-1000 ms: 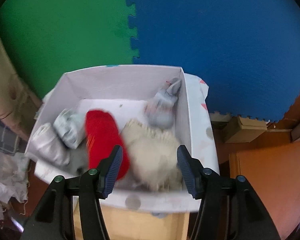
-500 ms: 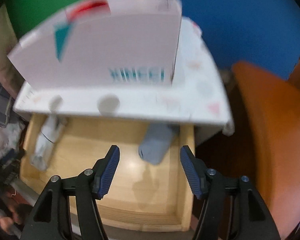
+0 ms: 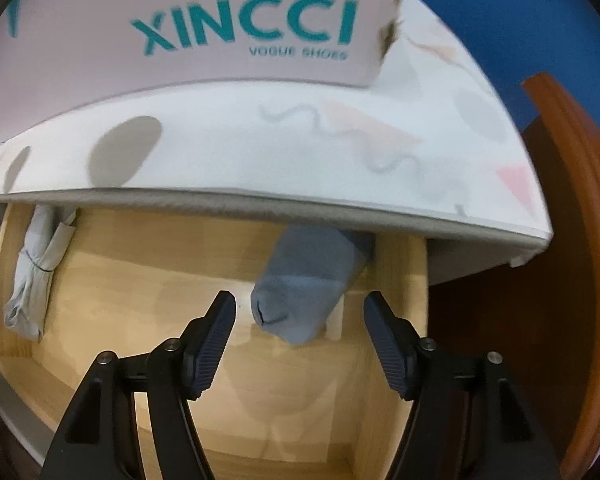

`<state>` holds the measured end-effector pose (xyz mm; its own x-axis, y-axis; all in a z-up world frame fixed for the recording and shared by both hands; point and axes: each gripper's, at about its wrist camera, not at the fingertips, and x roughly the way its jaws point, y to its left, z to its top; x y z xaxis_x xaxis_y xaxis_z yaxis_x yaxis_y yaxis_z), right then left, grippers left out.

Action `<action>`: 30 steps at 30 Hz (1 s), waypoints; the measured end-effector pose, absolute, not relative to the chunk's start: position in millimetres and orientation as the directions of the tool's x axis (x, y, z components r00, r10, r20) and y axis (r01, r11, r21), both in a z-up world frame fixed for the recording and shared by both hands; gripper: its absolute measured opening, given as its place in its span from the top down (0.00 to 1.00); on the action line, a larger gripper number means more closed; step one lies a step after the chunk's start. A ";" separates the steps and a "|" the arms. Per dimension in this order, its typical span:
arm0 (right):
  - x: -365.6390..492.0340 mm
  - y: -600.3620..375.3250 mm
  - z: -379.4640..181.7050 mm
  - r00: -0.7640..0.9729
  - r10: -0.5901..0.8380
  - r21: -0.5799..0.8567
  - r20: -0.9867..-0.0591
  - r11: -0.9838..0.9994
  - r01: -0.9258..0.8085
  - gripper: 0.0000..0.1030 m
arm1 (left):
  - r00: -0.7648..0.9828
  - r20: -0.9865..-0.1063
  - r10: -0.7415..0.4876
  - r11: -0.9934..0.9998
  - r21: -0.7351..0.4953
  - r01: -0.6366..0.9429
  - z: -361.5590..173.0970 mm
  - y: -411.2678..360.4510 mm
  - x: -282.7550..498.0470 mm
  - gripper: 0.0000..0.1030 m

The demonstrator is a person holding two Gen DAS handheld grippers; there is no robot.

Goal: Take underwear out of drawer
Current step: 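Return the right gripper down toward the drawer, then grasp the light blue sock in the drawer with the right gripper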

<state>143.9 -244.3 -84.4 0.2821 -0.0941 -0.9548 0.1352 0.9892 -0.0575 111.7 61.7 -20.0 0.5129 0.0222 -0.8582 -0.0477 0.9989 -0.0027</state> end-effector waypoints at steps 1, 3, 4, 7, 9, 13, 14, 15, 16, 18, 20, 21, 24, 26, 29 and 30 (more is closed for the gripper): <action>146.8 -244.7 -87.5 0.273 -0.096 -0.060 -0.957 0.989 0.138 0.38 | 0.513 -0.858 0.021 0.999 -0.005 -0.051 -19.9 62.2 111.9 0.44; 151.8 -246.5 -92.1 0.267 -0.097 -0.059 -0.959 0.987 0.147 0.38 | 0.511 -0.860 0.020 0.999 -0.009 -0.053 -20.4 62.6 112.0 0.44; 154.0 -247.8 -94.2 0.264 -0.095 -0.056 -0.960 0.987 0.151 0.38 | 0.510 -0.860 0.019 0.999 -0.009 -0.052 -20.6 62.4 112.3 0.44; 158.8 -249.3 -97.8 0.262 -0.108 -0.069 -0.959 0.986 0.154 0.38 | 0.509 -0.860 0.019 0.999 -0.007 -0.048 -20.8 61.4 112.8 0.44; 161.3 -251.4 -100.2 0.260 -0.112 -0.074 -0.959 0.985 0.153 0.38 | 0.507 -0.862 0.017 0.999 -0.009 -0.048 -21.3 61.3 113.2 0.44; 168.4 -254.8 -109.5 0.224 -0.101 -0.068 -0.969 0.986 0.150 0.38 | 0.505 -0.863 0.016 0.999 -0.010 -0.049 -21.2 61.6 113.0 0.44; 169.7 -255.9 -110.7 0.219 -0.098 -0.065 -0.971 0.986 0.152 0.38 | 0.504 -0.863 0.016 0.999 -0.010 -0.049 -21.2 61.7 113.0 0.44; 171.2 -257.1 -111.5 0.218 -0.097 -0.064 -0.971 0.986 0.156 0.38 | 0.504 -0.864 0.016 0.999 -0.010 -0.050 -21.3 61.7 113.1 0.44; 171.8 -258.2 -111.6 0.227 -0.103 -0.067 -0.968 0.985 0.162 0.38 | 0.503 -0.864 0.016 0.999 -0.010 -0.050 -21.4 61.6 113.2 0.44; 173.3 -259.0 -113.6 0.237 -0.110 -0.071 -0.965 0.983 0.167 0.37 | 0.503 -0.864 0.016 0.999 -0.010 -0.050 -21.6 61.7 113.4 0.44; 175.1 -255.4 -117.8 0.226 -0.114 -0.079 -0.967 0.984 0.158 0.37 | 0.500 -0.866 0.015 0.999 -0.012 -0.051 -22.1 61.9 114.0 0.44; 176.2 -252.8 -119.8 0.218 -0.120 -0.089 -0.969 0.985 0.146 0.36 | 0.499 -0.866 0.015 0.999 -0.013 -0.052 -22.3 62.2 114.3 0.44; 178.8 -244.7 -127.2 0.181 -0.149 -0.131 -0.972 0.985 0.110 0.44 | 0.499 -0.866 0.014 0.998 -0.014 -0.053 -22.2 62.8 114.2 0.44; 178.7 -242.2 -129.5 0.167 -0.160 -0.145 -0.973 0.985 0.098 0.45 | 0.498 -0.867 0.013 0.998 -0.016 -0.054 -22.3 63.2 114.2 0.44; 176.5 -242.0 -129.0 0.155 -0.148 -0.137 -0.977 0.987 0.082 0.50 | 0.496 -0.868 0.011 0.998 -0.020 -0.056 -22.6 64.5 114.2 0.44; 175.2 -241.6 -129.2 0.144 -0.141 -0.132 -0.979 0.989 0.071 0.52 | 0.494 -0.869 0.013 0.998 -0.018 -0.057 -22.5 64.2 114.0 0.44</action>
<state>175.2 -241.6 -129.2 0.1444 -0.1410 -0.9794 0.0714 0.9887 -0.1318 114.0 64.2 -22.5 0.4942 0.0126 -0.8692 -0.0568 0.9982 -0.0179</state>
